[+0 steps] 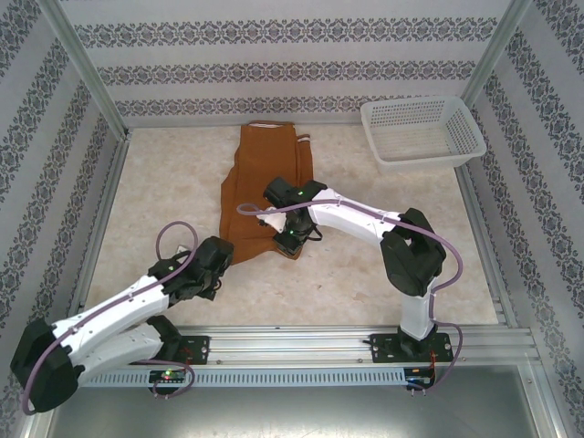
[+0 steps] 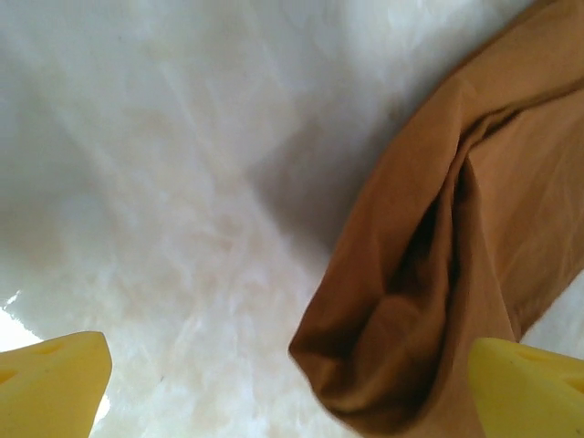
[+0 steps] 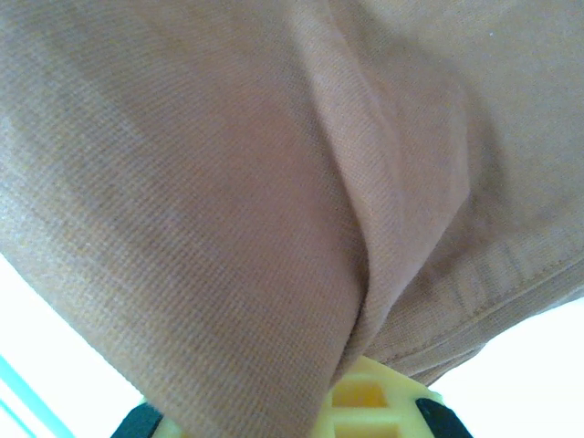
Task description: Roll up the long pants
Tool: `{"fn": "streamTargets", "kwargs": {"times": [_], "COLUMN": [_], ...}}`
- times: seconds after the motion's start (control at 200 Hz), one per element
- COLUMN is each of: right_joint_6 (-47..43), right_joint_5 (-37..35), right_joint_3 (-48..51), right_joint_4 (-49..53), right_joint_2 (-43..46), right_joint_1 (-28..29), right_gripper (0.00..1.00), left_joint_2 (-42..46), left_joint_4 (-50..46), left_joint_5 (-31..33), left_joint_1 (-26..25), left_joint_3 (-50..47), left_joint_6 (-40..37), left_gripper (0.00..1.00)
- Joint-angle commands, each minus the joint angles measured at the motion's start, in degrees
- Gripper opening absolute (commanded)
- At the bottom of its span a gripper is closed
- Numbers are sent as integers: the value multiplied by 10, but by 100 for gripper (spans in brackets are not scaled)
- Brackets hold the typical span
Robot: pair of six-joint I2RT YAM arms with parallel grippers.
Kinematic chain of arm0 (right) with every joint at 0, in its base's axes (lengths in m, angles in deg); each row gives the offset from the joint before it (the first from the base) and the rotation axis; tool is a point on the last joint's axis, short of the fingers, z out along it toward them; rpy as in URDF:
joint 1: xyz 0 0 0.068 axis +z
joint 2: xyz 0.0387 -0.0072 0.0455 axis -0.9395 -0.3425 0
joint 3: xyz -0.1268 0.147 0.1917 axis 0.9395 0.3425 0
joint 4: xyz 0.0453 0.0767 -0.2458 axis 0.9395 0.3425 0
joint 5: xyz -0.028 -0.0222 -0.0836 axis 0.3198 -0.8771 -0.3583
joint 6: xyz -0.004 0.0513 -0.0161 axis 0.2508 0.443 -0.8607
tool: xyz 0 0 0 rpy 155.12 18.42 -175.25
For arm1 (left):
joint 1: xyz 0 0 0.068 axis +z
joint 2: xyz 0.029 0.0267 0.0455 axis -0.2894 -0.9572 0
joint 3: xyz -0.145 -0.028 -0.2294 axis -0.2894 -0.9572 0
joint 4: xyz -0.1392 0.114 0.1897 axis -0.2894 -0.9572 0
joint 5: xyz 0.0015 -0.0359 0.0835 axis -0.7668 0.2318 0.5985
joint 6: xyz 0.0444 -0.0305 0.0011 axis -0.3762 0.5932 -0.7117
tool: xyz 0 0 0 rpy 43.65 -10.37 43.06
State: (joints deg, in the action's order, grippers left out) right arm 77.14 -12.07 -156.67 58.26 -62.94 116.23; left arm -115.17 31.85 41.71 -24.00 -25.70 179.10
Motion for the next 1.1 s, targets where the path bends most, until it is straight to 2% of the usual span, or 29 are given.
{"fn": "streamTargets", "kwargs": {"times": [0.0, 0.16, 0.395, 0.724, 0.969, 1.094], "right_joint_6": [8, 8, 11, 14, 10, 8], "right_joint_5": [21, 20, 25, 28, 21, 17], "right_joint_3": [-7, 0, 6, 7, 13, 15], "right_joint_4": [-2, -2, -9, -11, -9, -7], "right_joint_2": [28, 38, 37, 34, 35, 32], "right_joint_1": [-1, -1, 1, 5, 5, 5], "right_gripper": [0, 0, 0, 0, 0, 0], "left_joint_2": [-39, -82, -61, -136, -164, -152], "left_joint_4": [51, 58, 46, 91, 87, 50], "left_joint_5": [56, 51, 79, 25, 8, -2], "left_joint_1": [-7, -7, -7, -12, -31, -33], "left_joint_3": [10, 53, 80, 102, 119, 126], "left_joint_6": [25, 18, 19, 18, 34, 36], "left_gripper": [100, 100, 100, 100, 100, 100]}}
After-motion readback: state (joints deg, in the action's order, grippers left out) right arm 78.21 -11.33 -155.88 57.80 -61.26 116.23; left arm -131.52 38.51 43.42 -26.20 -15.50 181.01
